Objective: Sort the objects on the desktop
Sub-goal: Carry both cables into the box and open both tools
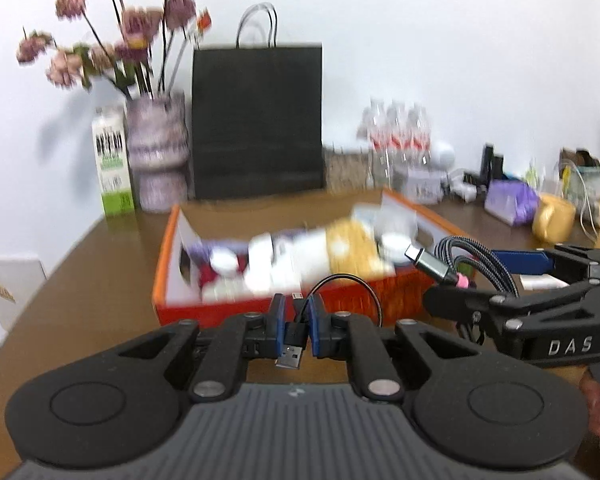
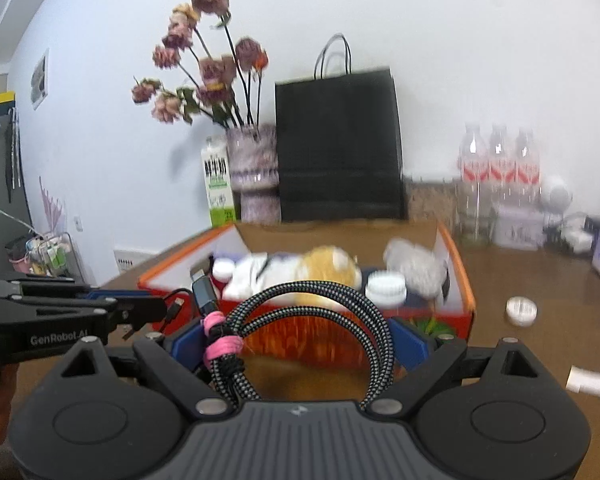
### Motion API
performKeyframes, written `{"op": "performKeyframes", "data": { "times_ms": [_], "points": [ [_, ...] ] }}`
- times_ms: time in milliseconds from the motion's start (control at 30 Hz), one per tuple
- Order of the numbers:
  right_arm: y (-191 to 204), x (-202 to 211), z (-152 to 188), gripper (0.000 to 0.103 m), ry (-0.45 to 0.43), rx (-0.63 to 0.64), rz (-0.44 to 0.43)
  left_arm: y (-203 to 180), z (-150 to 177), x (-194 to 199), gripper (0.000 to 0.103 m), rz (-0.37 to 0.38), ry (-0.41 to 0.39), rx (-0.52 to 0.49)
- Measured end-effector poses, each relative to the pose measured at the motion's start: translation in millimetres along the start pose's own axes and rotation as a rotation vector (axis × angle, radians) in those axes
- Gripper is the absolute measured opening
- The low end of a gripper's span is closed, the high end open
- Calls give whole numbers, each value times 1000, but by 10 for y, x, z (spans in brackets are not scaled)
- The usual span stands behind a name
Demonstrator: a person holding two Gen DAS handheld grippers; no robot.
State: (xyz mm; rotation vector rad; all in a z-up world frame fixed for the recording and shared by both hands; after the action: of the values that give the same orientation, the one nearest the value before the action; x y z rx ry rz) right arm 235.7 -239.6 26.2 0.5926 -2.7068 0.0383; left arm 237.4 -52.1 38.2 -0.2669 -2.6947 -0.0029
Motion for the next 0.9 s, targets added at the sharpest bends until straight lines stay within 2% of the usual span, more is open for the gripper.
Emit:
{"op": "performKeyframes", "data": {
  "times_ms": [167, 433, 600, 900],
  "points": [
    [4, -98, -345, 93, -40, 32, 37, 13, -315, -66, 12, -16, -75, 29],
    [-122, -522, -721, 93, -34, 31, 102, 145, -617, -422, 12, -54, -96, 83],
    [-237, -925, -806, 93, -9, 21, 137, 296, -685, -802, 12, -100, -72, 120],
    [-437, -1561, -719, 93, 74, 20, 154, 504, -591, -1432, 12, -154, 14, 144]
  ]
}}
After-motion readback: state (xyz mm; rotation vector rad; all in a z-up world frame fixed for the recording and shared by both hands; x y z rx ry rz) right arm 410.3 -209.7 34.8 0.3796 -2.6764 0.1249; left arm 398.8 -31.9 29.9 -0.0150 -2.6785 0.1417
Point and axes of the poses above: each gripper's, at about its wrist camera, not at the fingertips, and x roughly against the way its jaws point, y to its left, z to its underside, the point moved 3 cm from there along -x, roughly the way its jaws point, and after that the axes turned 3 degrees about x, right-handed, at the moved point
